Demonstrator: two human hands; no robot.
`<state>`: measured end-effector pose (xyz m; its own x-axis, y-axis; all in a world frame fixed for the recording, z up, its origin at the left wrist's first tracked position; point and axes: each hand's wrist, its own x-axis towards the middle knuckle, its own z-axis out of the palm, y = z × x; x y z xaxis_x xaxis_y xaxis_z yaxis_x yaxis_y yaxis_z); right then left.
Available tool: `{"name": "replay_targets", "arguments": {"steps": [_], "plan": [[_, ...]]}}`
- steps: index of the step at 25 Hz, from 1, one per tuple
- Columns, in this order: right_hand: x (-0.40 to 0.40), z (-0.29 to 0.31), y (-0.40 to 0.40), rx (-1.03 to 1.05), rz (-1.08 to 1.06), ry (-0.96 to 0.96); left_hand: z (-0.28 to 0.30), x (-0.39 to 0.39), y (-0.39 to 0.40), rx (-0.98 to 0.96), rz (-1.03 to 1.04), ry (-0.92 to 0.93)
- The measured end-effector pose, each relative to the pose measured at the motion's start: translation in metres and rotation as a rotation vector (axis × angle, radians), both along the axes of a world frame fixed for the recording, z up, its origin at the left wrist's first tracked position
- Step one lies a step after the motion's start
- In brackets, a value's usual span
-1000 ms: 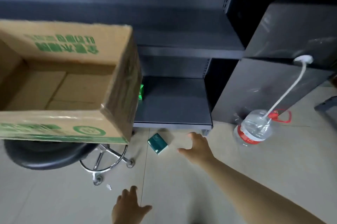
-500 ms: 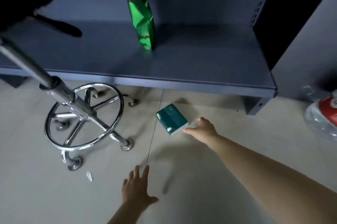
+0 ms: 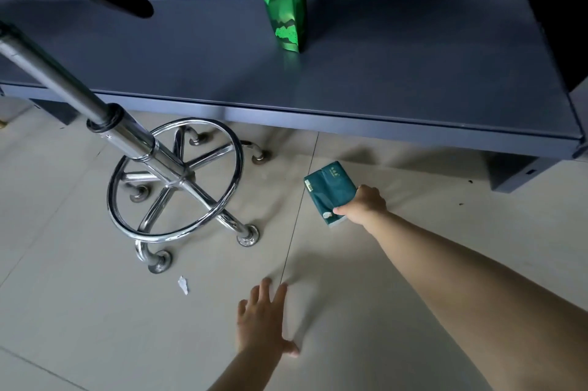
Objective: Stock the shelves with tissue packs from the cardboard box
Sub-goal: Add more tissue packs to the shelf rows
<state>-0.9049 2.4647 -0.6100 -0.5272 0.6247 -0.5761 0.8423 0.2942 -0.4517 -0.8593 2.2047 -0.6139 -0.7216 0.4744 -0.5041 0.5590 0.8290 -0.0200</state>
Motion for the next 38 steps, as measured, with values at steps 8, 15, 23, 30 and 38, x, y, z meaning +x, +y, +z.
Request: {"name": "replay_targets", "arguments": {"steps": [8,15,23,30,38], "plan": [[0.038,0.043,-0.005,0.044,0.085,0.274,0.018,-0.002,0.011,-0.133,-0.049,-0.041],[0.115,0.193,-0.005,0.110,0.256,0.376,0.159,-0.003,0.065,0.220,0.187,-0.103],[0.165,0.499,-0.003,0.117,0.374,0.366,0.438,0.034,0.081,0.465,0.192,-0.136],[0.185,0.815,-0.001,0.285,0.394,0.435,0.725,0.031,0.092,0.845,0.055,-0.254],[0.184,1.086,-0.010,0.538,0.426,0.606,1.002,-0.026,0.109,1.114,-0.201,-0.087]]}}
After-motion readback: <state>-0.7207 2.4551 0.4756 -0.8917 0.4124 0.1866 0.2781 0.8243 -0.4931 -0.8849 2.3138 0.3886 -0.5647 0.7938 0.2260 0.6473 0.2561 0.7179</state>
